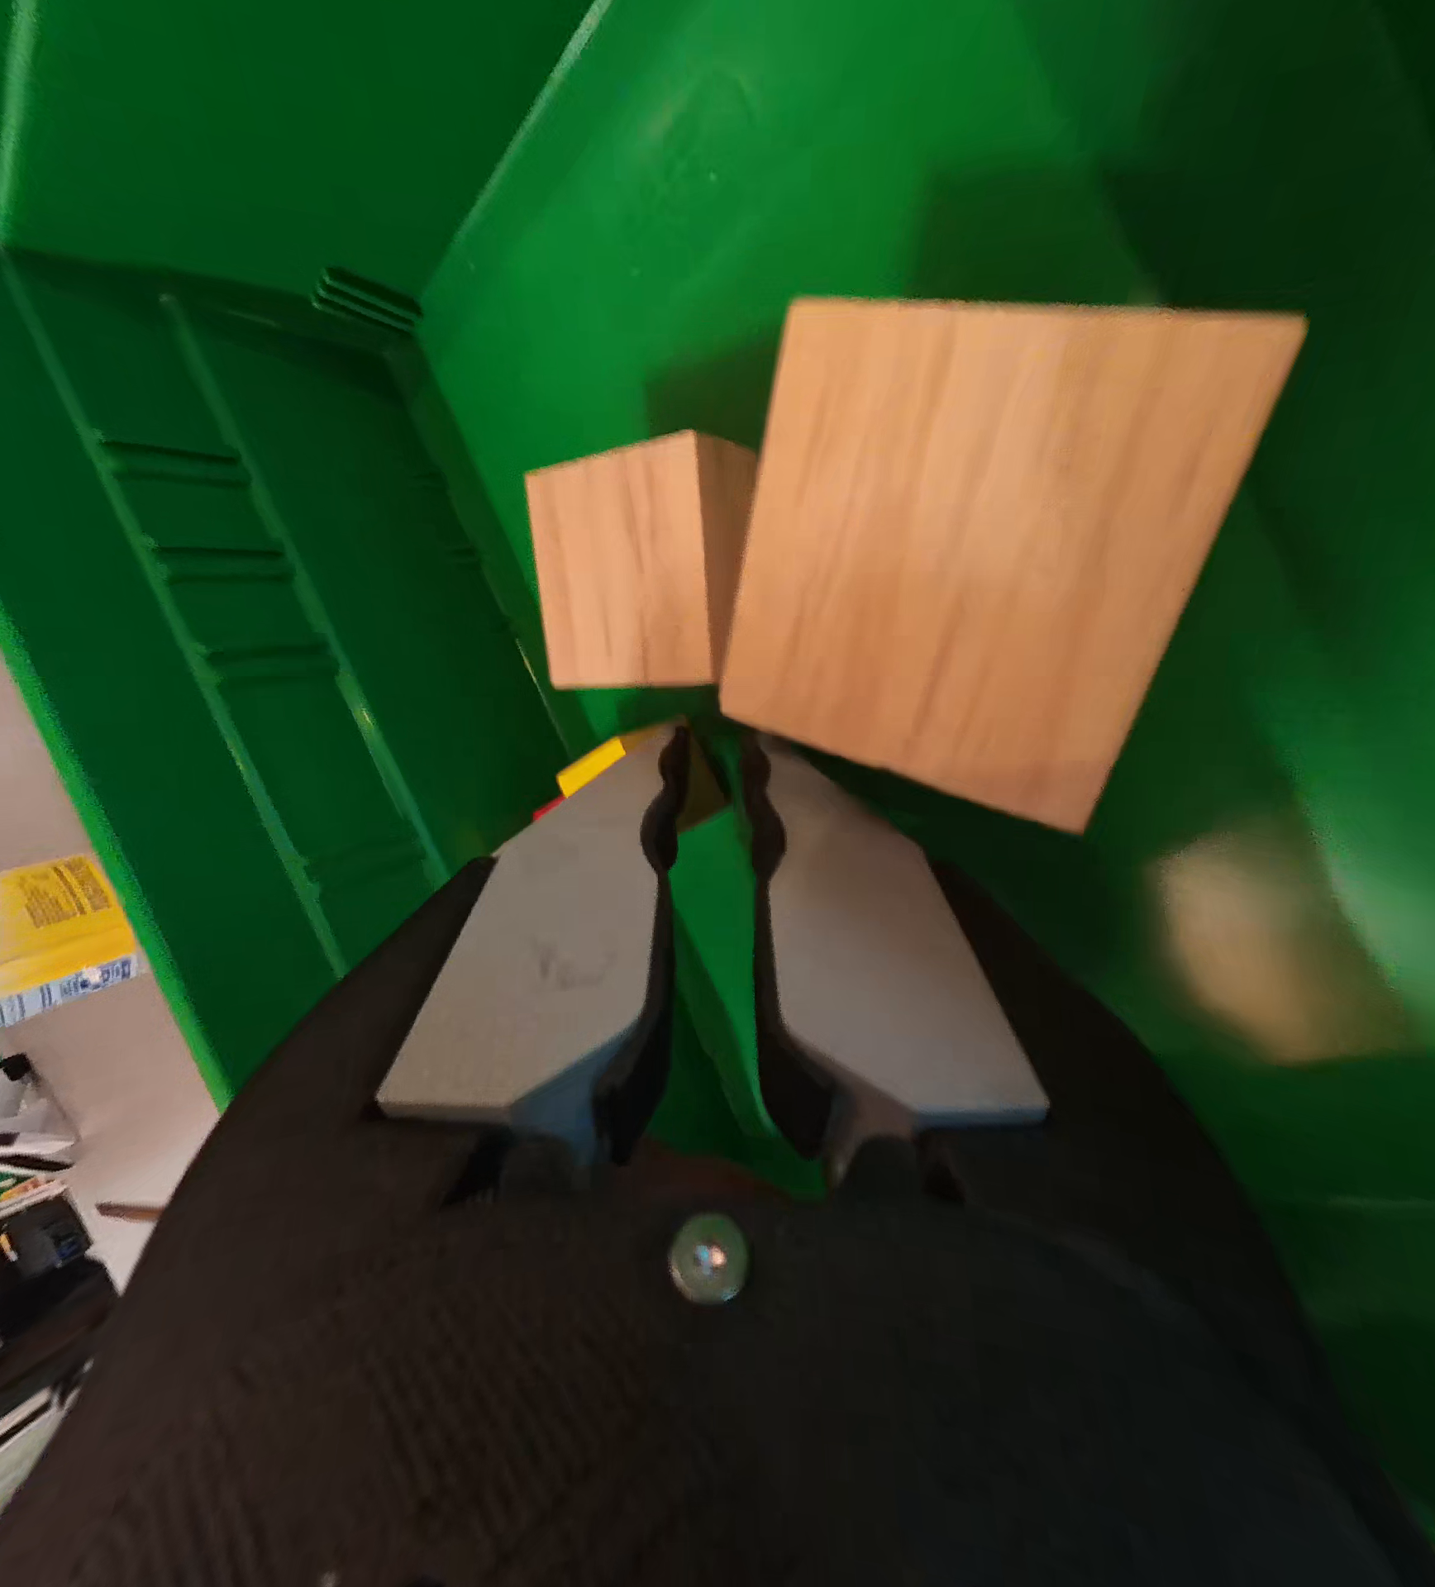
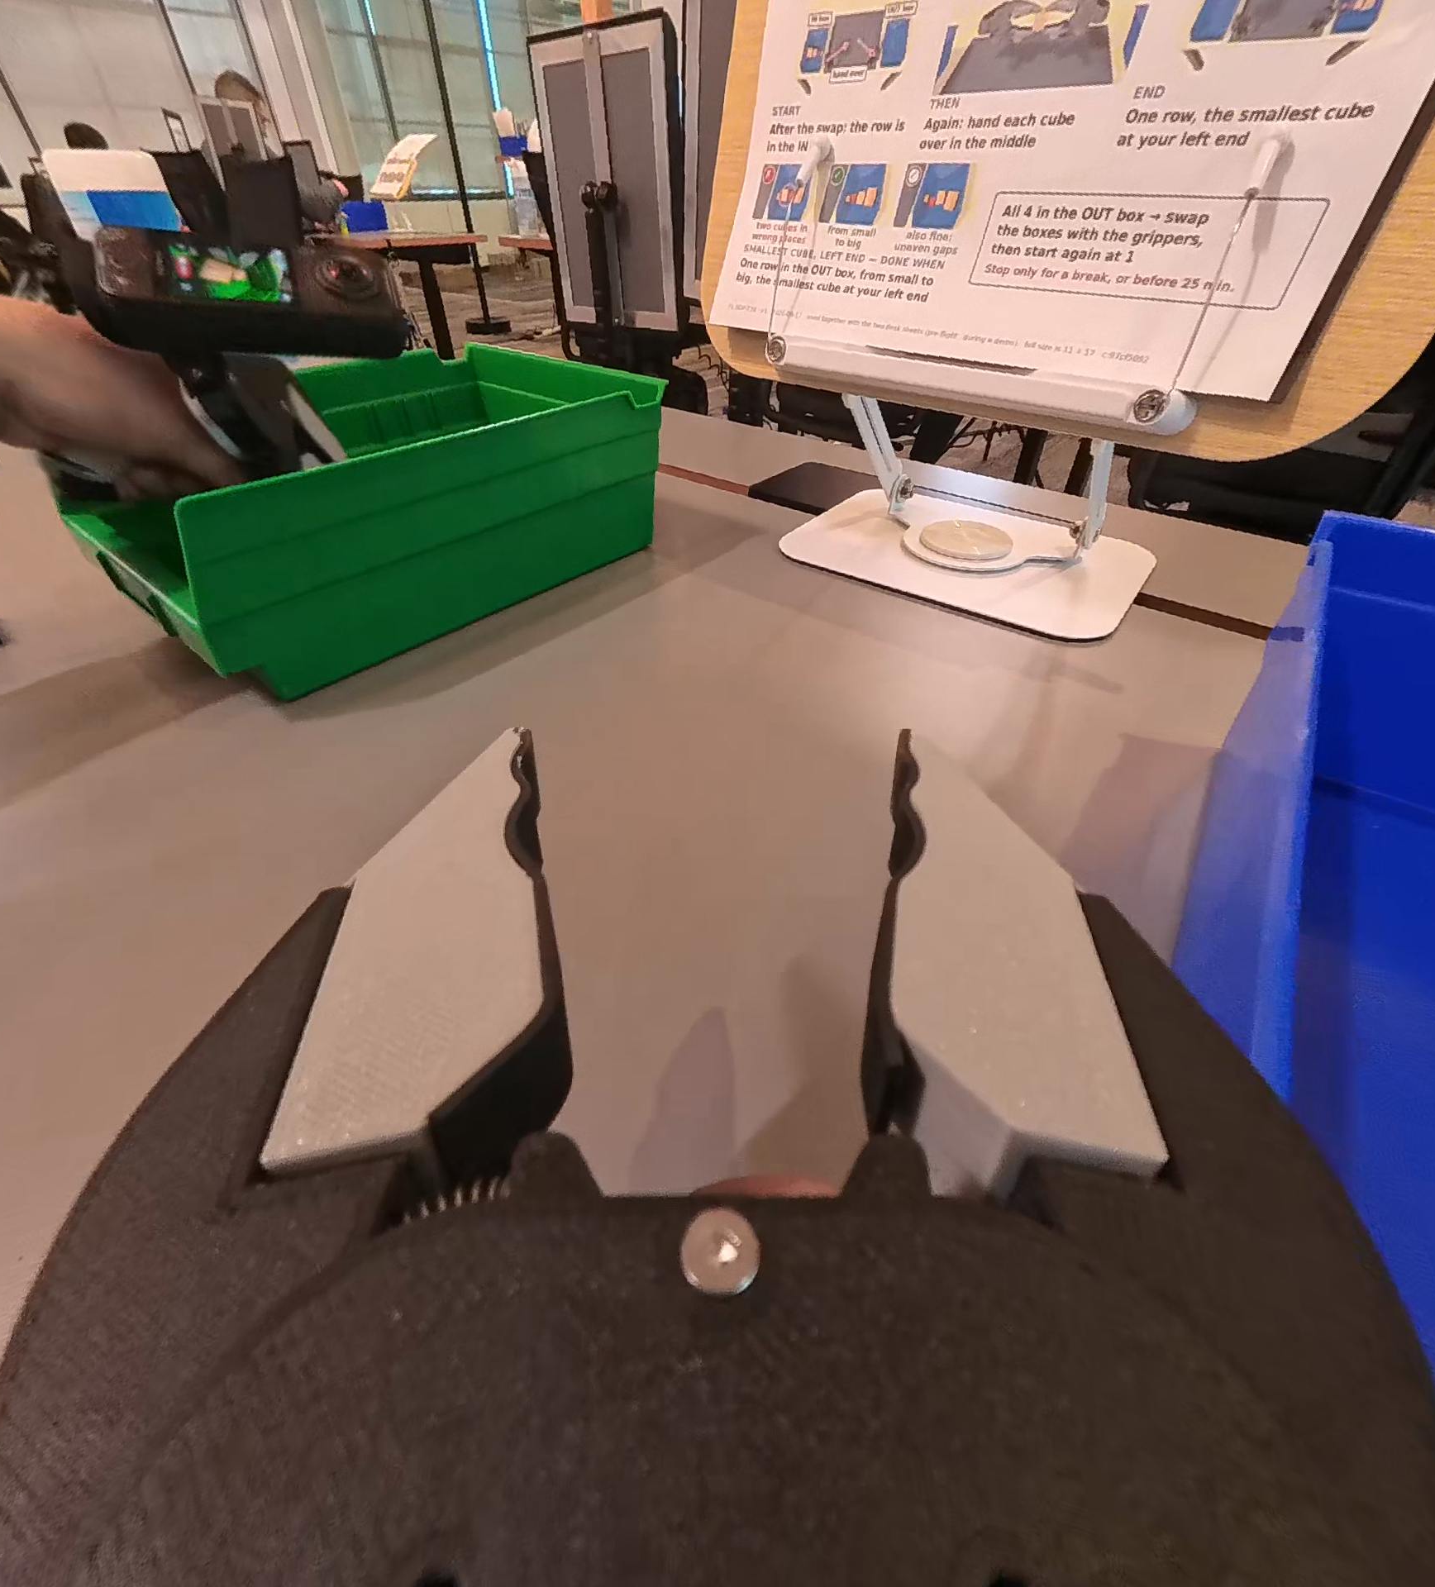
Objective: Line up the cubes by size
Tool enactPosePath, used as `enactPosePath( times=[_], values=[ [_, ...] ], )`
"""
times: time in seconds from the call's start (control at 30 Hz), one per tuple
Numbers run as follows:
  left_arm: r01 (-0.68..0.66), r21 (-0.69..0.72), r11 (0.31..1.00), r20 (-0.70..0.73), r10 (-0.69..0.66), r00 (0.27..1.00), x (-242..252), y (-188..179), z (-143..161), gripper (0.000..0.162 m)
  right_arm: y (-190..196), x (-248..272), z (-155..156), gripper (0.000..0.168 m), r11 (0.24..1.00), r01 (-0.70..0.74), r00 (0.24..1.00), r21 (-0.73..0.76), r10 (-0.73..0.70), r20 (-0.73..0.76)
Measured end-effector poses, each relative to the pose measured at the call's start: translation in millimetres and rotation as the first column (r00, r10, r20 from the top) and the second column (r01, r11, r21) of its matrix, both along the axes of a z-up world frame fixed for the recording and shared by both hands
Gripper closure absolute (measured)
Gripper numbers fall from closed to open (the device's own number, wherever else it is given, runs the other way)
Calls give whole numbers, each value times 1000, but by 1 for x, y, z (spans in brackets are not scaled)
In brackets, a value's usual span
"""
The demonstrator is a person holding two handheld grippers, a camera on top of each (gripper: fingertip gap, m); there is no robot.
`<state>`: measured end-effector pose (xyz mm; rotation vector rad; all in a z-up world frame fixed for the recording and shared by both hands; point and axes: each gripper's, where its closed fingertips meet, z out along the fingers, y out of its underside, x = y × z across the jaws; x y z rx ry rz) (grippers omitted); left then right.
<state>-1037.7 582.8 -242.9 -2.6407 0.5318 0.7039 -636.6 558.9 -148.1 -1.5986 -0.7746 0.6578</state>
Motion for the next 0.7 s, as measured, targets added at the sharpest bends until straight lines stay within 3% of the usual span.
enactPosePath(
  times=[0.1,0.17,0.27,0.4,0.57,0.7],
  values=[
    [-1,94,996,-59,7,998,-10,15,6,139,0,0,-1,88,1000,1,1000,0,-1,6],
    [-8,116,993,-74,17,997,-13,18,5,138,1,1,-1,88,1000,5,1000,2,-5,5],
    [19,136,990,-69,-10,998,-8,20,1,151,1,1,-1,87,1000,2,1000,-8,-2,-1],
    [47,186,981,-74,-33,997,-8,24,6,141,0,0,-1,88,1000,-3,1000,-9,3,-6],
    [167,284,944,49,-188,981,14,31,29,134,1,1,-1,88,1000,2,1000,-8,-2,-2],
    [305,298,904,0,-320,947,25,30,50,130,0,0,-2,88,1000,-3,1000,-13,3,-1]
  ],
)
